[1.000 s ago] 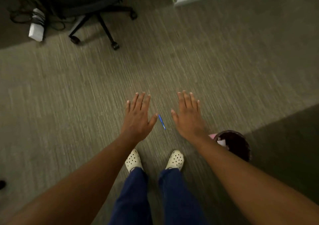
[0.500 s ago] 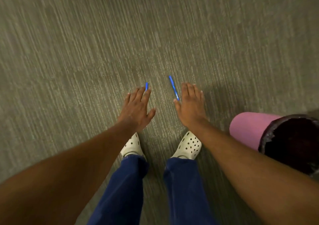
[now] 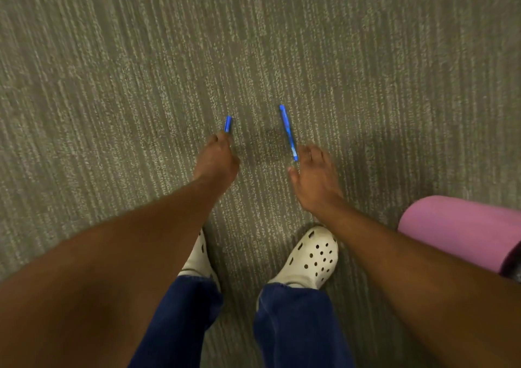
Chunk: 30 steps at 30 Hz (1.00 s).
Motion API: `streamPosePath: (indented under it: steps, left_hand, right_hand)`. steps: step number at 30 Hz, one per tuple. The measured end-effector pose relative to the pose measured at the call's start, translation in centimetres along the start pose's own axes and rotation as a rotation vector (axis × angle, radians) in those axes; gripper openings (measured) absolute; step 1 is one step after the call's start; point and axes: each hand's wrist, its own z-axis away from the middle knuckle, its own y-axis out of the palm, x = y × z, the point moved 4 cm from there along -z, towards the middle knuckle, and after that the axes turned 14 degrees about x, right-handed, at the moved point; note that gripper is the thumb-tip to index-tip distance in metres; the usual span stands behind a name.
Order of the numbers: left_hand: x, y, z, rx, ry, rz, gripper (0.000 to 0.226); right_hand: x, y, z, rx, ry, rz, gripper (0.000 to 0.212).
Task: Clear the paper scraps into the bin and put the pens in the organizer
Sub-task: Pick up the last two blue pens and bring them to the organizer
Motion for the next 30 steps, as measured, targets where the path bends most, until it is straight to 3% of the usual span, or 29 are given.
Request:
streamPosePath:
  steps: [5, 10, 14, 17, 19, 22, 26, 30]
  left_hand:
    - [1.3, 0.3, -1.6, 0.001, -0.026, 0.006, 0.030]
    - [3.1, -0.1, -0.2, 0.055, -0.158, 0.162, 0.034]
    - [2.7, 0.0, 1.7, 0.038, -0.058, 0.282, 0.010]
    - [1.5, -0.4, 2.8, 0.048, 0.065, 0.367, 0.026]
    - [0.2, -1.5, 3.4, 0.042, 0.111, 0.392, 0.037]
    - [-2.5, -4.0, 4.2, 0.024, 0.181, 0.418, 0.039]
    - [-7.1, -8.0, 6.6, 0.069, 0.228, 0.633, 0.017]
    - [-12.7, -12.7, 11.9, 0.109, 0.276, 0.732, 0.025]
  right_hand:
    - [0.1, 0.5, -2.4, -0.010, 0.030, -0.218, 0.039]
    - [0.7, -1.0, -5.8, -0.142, 0.099, -0.487, 0.012]
    - [1.0, -1.9, -8.6, -0.115, 0.129, -0.484, 0.033]
    - [0.8, -1.9, -9.7, -0.003, 0.119, -0.367, 0.055]
    - [0.7, -2.2, -9.6, 0.024, 0.096, -0.358, 0.050]
    - [0.6, -3.7, -7.7, 0.055, 0.081, -0.514, 0.059]
    - [1.7, -8.6, -2.0, 0.042, -0.020, -0.859, 0.112]
    - [2.7, -15.4, 6.0, 0.011, -0.144, -1.117, 0.119]
